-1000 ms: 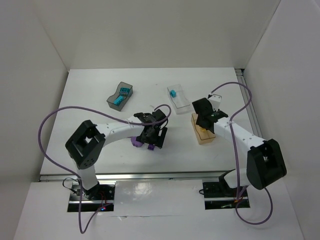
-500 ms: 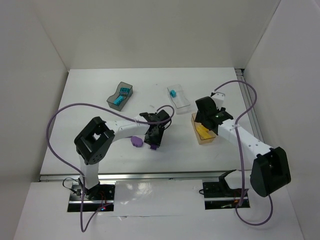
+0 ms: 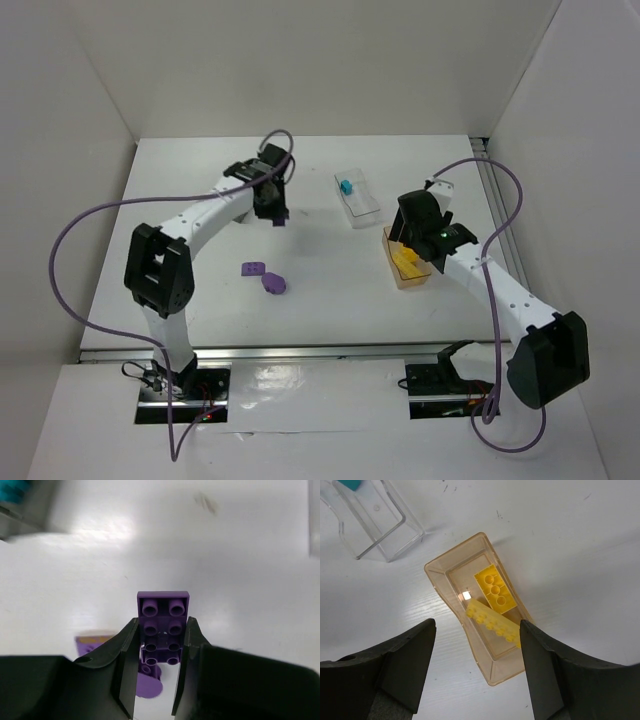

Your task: Sort the legos into containers by color

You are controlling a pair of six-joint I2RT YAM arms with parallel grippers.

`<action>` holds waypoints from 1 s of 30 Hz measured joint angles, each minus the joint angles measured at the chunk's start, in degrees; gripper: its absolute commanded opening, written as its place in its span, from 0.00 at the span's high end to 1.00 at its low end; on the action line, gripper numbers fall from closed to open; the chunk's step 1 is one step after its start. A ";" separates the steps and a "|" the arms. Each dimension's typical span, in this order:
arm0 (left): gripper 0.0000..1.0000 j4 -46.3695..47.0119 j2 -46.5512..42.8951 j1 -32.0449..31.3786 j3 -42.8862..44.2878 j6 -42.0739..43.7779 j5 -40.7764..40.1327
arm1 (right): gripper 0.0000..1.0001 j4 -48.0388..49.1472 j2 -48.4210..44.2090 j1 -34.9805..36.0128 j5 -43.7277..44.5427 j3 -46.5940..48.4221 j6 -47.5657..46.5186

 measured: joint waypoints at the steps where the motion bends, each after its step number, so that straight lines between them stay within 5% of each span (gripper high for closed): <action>1: 0.77 -0.44 0.02 2.84 2.05 0.31 -0.20 | 0.25 0.00 -0.07 0.00 -0.55 0.17 -0.02; 8: 0.80 -2.10 0.13 12.98 10.27 2.49 0.61 | 0.25 -0.22 -0.46 0.00 -2.10 0.57 -0.11; 22: 0.80 -2.32 1.22 11.54 11.85 4.44 9.49 | 0.25 -0.66 -0.52 0.00 -3.28 0.63 -1.09; 30: 0.80 -1.53 1.20 10.88 10.58 5.40 11.39 | 0.39 2.84 12.31 -0.07 -10.08 10.97 -5.95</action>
